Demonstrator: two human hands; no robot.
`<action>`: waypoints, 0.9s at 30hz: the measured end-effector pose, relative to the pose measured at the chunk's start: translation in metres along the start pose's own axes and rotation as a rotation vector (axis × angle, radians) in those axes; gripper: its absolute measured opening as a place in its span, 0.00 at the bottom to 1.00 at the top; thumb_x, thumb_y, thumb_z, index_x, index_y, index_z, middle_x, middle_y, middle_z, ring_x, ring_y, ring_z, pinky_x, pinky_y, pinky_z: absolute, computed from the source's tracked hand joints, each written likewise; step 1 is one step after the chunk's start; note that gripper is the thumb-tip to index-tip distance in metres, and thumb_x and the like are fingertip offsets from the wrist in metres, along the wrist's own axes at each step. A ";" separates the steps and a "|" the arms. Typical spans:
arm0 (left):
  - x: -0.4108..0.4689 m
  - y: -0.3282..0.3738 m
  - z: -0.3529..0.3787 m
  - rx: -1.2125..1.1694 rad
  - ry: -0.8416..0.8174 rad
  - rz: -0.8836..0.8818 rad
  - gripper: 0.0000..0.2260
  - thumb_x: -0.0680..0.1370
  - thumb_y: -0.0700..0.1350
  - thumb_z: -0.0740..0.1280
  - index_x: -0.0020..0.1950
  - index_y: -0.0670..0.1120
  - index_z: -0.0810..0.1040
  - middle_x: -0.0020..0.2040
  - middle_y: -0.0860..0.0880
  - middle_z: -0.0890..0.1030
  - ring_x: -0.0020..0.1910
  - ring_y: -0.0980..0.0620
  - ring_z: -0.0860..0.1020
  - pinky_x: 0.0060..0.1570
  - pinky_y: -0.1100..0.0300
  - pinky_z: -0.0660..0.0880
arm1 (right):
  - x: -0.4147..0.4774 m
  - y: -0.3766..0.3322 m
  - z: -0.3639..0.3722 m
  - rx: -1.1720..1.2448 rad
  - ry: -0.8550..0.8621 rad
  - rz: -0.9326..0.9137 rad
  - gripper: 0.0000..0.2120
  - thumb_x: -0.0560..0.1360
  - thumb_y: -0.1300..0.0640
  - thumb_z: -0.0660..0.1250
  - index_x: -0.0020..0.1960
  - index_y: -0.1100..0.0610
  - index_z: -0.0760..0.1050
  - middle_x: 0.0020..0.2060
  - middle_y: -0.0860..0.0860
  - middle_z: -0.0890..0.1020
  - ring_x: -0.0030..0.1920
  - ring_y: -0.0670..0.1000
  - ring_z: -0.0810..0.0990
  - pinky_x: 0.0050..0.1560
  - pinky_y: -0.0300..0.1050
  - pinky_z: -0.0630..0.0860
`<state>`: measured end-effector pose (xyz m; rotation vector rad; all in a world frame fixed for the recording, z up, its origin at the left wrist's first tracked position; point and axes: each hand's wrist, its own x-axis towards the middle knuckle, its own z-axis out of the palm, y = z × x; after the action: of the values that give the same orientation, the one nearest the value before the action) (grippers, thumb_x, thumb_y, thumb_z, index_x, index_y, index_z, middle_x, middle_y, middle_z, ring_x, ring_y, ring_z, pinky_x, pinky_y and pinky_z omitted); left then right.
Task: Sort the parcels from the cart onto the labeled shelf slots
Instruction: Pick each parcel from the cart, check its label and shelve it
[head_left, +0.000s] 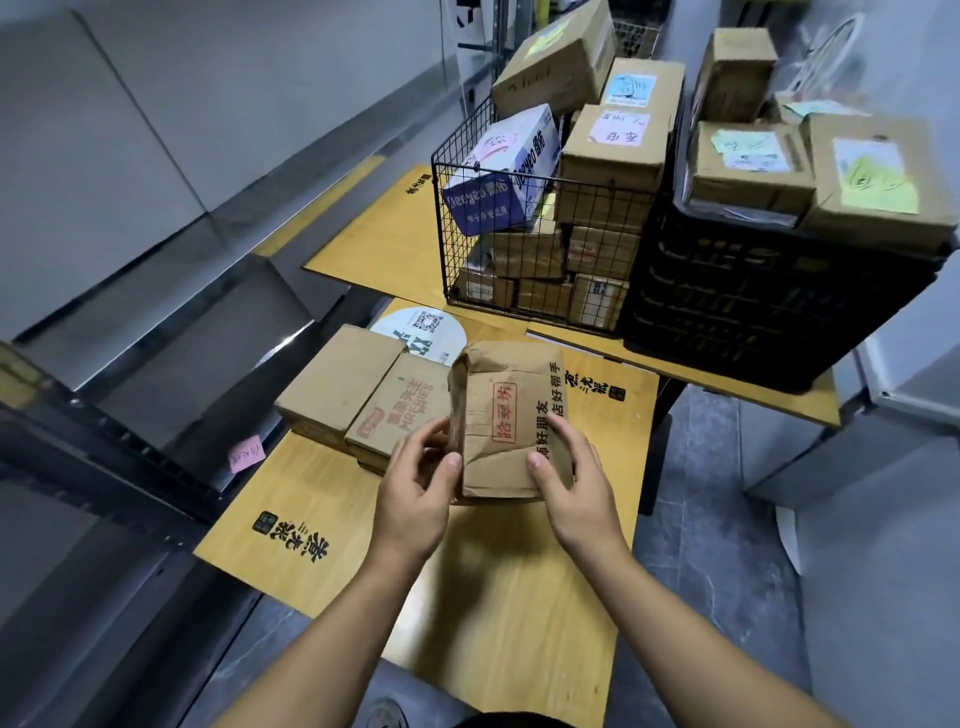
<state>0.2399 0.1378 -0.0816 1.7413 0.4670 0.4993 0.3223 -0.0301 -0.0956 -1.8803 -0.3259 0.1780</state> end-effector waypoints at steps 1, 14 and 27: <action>0.002 0.001 -0.002 -0.021 0.019 -0.023 0.17 0.75 0.48 0.66 0.63 0.60 0.74 0.59 0.51 0.77 0.56 0.60 0.77 0.59 0.50 0.77 | 0.002 -0.003 -0.003 0.006 -0.006 -0.027 0.22 0.79 0.51 0.67 0.70 0.38 0.67 0.68 0.41 0.72 0.65 0.29 0.66 0.62 0.25 0.65; -0.006 0.022 -0.018 -0.157 -0.039 -0.069 0.29 0.72 0.52 0.71 0.72 0.58 0.67 0.66 0.52 0.74 0.64 0.52 0.76 0.61 0.42 0.75 | 0.006 -0.049 -0.009 -0.078 -0.215 -0.079 0.29 0.76 0.40 0.66 0.75 0.41 0.64 0.75 0.43 0.66 0.74 0.40 0.63 0.73 0.41 0.63; -0.004 0.043 -0.057 -0.034 0.035 0.103 0.23 0.74 0.50 0.69 0.68 0.61 0.69 0.68 0.53 0.72 0.67 0.59 0.71 0.56 0.68 0.73 | 0.023 -0.079 0.002 0.498 -0.298 0.043 0.23 0.74 0.57 0.72 0.63 0.40 0.70 0.61 0.52 0.80 0.55 0.51 0.84 0.45 0.48 0.82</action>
<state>0.2070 0.1721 -0.0279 1.7320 0.3924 0.6083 0.3328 0.0022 -0.0211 -1.3667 -0.4016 0.5233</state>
